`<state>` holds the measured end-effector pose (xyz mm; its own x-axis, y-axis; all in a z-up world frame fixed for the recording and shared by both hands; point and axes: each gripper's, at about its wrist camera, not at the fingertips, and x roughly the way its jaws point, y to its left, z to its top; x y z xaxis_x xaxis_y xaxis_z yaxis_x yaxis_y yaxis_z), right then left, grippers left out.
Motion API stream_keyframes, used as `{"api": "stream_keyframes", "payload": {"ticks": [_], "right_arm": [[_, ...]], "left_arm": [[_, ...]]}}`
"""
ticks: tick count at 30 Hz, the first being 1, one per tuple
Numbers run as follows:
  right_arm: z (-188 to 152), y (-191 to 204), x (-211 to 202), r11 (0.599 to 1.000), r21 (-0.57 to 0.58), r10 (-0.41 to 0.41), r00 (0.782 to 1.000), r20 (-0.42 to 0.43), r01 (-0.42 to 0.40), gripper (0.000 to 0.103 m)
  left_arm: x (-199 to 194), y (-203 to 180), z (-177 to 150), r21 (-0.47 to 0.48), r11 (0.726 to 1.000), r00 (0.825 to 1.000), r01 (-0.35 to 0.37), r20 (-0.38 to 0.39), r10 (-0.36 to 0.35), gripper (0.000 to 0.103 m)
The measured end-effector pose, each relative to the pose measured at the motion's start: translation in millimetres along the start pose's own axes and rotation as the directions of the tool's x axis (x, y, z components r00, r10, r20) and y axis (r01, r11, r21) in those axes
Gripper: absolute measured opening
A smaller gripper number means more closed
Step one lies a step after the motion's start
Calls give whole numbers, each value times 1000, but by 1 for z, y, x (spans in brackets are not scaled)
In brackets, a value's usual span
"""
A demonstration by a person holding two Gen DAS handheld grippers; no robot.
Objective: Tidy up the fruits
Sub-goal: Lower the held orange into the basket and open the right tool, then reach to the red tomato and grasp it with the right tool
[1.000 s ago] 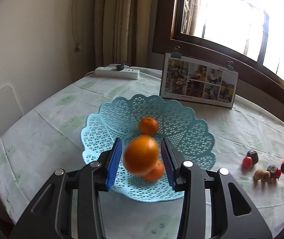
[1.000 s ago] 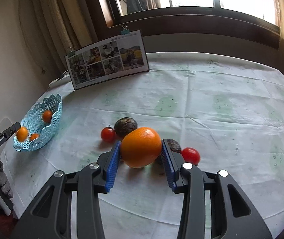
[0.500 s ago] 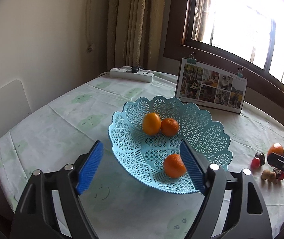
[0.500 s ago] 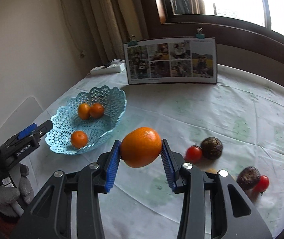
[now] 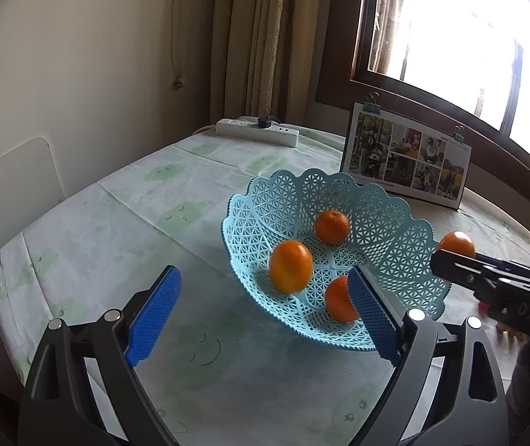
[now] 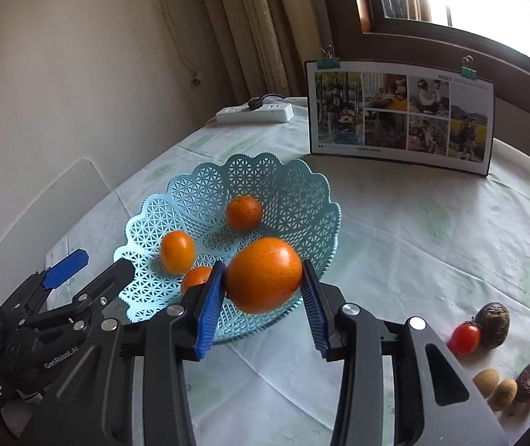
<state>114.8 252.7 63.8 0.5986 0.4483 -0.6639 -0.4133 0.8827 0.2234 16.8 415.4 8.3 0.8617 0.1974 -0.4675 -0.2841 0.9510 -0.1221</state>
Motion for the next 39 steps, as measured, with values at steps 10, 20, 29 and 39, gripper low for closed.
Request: {"api": "stream_keyframes", "payload": {"ticks": [10,20,29,39], "right_arm": [[-7,-10,-7,1000,28,-11,1000,6,11,44],[-24,-38,-28,996,72,-62,998,18,61,45],[-36,-97,-56,974,157,-168,985,32,161,45],[-63,-164,-103,926,264,-290,956,34,271,45]], "left_arm": [[1,-3,2,-4,1000,1000,2,-2,-2,97],[-5,-25,4,31,999,1000,23,4,-24,98],[-10,-55,3,87,995,999,53,1,-53,98],[-16,-97,-2,167,981,995,103,-9,-103,98]]}}
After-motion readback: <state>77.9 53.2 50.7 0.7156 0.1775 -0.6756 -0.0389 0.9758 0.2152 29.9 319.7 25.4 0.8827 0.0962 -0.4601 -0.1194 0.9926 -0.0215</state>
